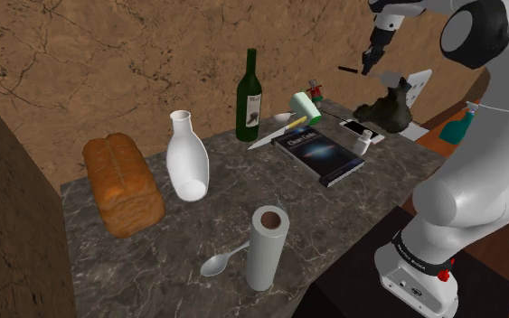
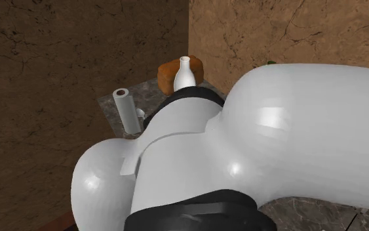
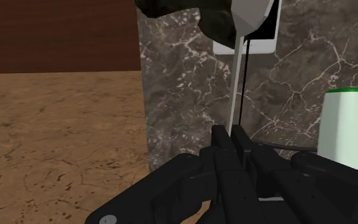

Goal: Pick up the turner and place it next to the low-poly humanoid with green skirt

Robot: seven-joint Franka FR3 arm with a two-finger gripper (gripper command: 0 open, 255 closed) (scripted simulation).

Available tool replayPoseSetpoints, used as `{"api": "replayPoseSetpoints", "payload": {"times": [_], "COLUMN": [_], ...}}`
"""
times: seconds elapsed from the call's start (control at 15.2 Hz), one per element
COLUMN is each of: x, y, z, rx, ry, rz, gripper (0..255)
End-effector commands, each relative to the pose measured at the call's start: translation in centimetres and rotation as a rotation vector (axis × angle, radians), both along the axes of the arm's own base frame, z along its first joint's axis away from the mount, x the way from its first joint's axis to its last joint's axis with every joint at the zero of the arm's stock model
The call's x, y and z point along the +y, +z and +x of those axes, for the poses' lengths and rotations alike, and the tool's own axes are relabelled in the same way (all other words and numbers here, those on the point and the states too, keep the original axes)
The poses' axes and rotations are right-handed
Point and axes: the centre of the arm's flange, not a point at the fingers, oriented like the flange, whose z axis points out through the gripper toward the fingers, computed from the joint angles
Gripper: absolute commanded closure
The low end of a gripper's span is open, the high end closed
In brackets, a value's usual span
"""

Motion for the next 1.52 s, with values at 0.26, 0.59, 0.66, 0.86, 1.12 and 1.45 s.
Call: {"api": "replayPoseSetpoints", "payload": {"times": [0.26, 0.59, 0.66, 0.86, 1.12, 1.45], "x": [-5.9, -5.9, -5.9, -5.9, -5.9, -5.9], "y": [-1.2, -3.8, -4.4, -6.0, -8.1, -10.7], "z": [0.8, 0.8, 0.8, 0.8, 0.8, 0.8], "rx": [0.0, 0.0, 0.0, 0.0, 0.0, 0.0], "ry": [0.002, 0.002, 0.002, 0.002, 0.002, 0.002], "rz": [-0.001, -0.001, -0.001, -0.001, -0.001, -0.001], "gripper": [255, 255, 255, 255, 255, 255]}}
